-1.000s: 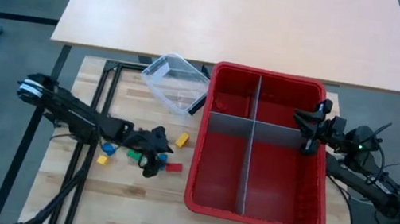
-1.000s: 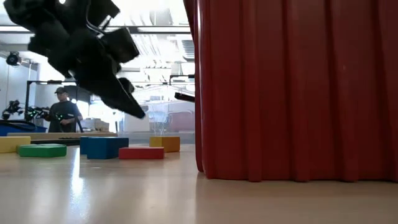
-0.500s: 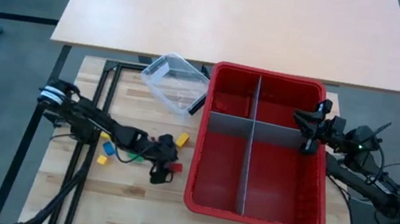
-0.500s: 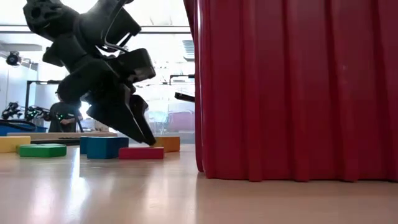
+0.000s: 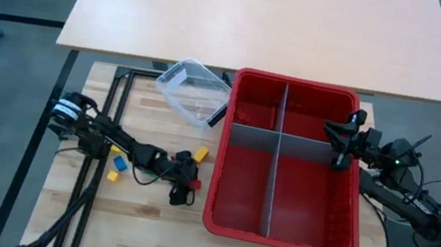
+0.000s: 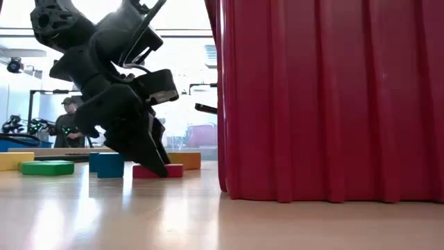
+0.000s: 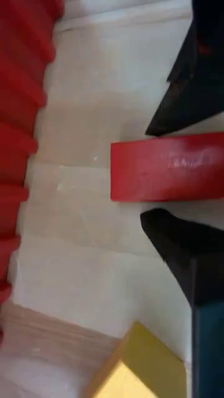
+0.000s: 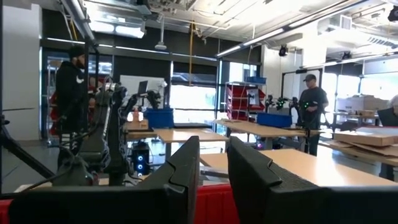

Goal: Sort blocks
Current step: Put the red block into the top left of the red bin

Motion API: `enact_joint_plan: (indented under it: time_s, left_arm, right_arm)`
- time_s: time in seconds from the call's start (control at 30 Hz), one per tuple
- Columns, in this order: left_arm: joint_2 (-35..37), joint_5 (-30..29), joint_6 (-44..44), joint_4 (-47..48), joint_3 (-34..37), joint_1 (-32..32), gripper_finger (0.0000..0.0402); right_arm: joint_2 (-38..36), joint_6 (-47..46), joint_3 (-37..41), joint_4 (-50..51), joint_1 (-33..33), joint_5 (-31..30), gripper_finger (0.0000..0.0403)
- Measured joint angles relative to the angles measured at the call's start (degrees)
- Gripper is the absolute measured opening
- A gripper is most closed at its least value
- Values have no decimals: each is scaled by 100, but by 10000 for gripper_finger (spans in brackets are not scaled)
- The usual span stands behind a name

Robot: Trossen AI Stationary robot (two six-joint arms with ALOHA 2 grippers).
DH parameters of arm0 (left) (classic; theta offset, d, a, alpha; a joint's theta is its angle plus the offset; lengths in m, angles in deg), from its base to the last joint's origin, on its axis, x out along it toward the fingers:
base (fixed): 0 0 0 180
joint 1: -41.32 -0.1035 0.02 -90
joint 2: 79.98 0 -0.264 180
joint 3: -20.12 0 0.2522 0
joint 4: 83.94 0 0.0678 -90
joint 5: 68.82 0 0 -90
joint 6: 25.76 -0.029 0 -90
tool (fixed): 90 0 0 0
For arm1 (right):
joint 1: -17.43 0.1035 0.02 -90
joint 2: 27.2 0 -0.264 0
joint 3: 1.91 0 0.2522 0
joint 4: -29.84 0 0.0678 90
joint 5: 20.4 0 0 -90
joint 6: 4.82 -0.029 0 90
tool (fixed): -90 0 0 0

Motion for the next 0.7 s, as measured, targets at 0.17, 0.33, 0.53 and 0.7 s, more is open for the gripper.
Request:
enact_joint_plan:
  time_s: [0.17, 0.33, 0.53, 0.7]
  left_arm:
    - [19, 28, 33, 57, 5, -4, 106]
    - [38, 102, 70, 107, 1, -2, 105]
    - [317, 255, 113, 281, 16, 40, 105]
    - [796, 331, 248, 778, 31, 140, 105]
  right_arm:
    - [2, -6, 0, -2, -1, -8, 58]
    - [1, 4, 0, -1, -1, -8, 47]
    - [0, 4, 0, -2, 0, -6, 44]
    - [2, 4, 0, -6, -1, -6, 53]
